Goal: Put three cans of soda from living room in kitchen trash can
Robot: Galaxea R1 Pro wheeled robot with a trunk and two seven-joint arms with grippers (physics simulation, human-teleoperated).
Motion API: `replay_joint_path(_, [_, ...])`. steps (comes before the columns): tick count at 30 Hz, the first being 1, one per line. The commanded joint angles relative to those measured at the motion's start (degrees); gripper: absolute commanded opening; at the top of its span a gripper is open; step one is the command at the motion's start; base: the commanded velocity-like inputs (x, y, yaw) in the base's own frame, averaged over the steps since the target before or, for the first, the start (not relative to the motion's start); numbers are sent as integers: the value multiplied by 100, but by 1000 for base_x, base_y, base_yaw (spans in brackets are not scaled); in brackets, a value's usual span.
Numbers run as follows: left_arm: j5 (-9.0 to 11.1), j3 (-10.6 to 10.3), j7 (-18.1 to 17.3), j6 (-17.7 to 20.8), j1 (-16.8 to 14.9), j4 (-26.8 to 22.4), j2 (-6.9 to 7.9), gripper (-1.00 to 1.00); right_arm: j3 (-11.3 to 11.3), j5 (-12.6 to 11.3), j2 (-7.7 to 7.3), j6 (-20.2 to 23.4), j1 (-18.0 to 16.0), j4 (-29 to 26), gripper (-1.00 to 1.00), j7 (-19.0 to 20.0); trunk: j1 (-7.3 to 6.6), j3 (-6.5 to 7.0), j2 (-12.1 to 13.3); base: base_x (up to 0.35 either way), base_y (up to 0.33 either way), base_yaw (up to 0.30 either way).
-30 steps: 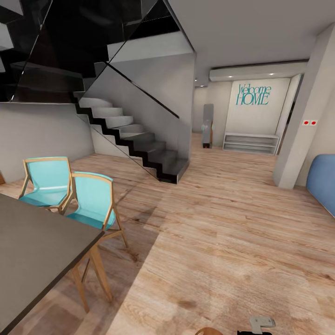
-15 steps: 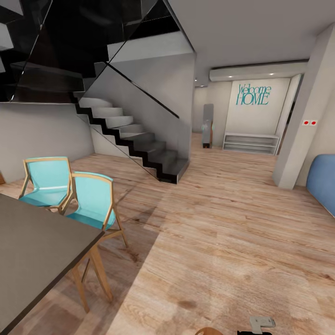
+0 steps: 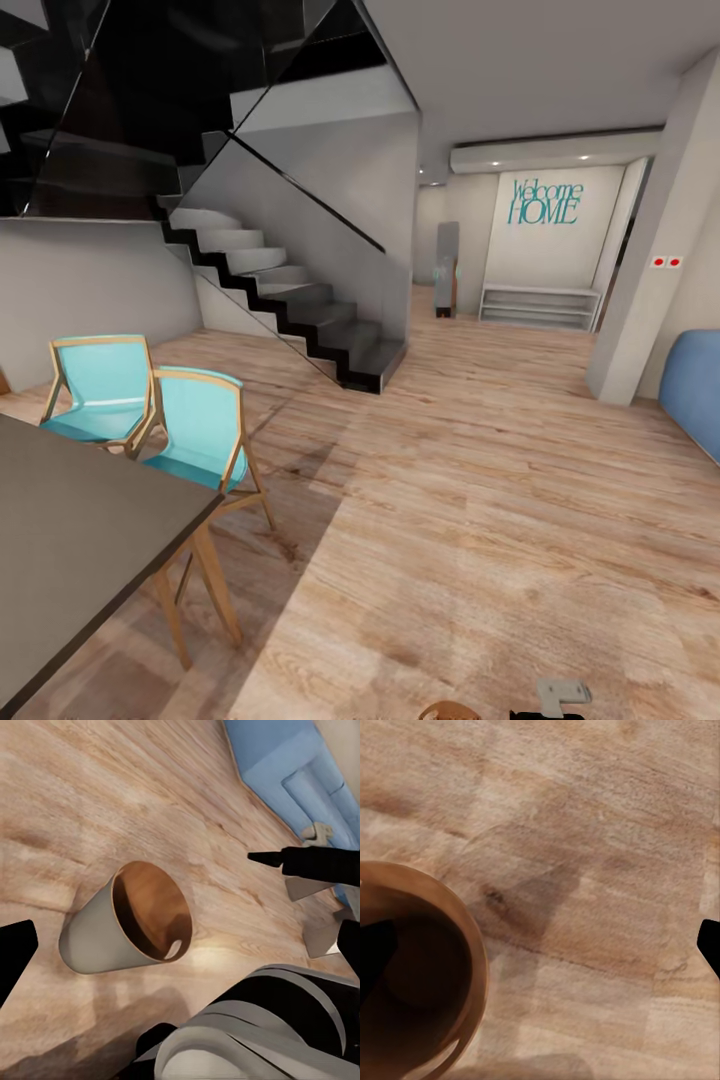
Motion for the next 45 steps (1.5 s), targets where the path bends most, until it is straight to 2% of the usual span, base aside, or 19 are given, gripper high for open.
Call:
replay_joint_path(1, [0, 0, 0, 0, 0, 2, 0, 100, 0, 0, -1, 0, 0, 0, 100, 0, 23, -23, -42, 0, 0, 0])
replay_joint_path(39, [-1, 0, -9, -17, 0, 9, 0, 100, 6, 0, 0, 0, 0, 0, 100, 0, 857, -1038, -1566, 0, 0, 0])
replay_joint_path(45, [-2, 0, -15, -21, 0, 9, 0, 100, 4, 0, 1, 0, 0, 0, 100, 0, 857, -1086, -1566, 0, 0, 0])
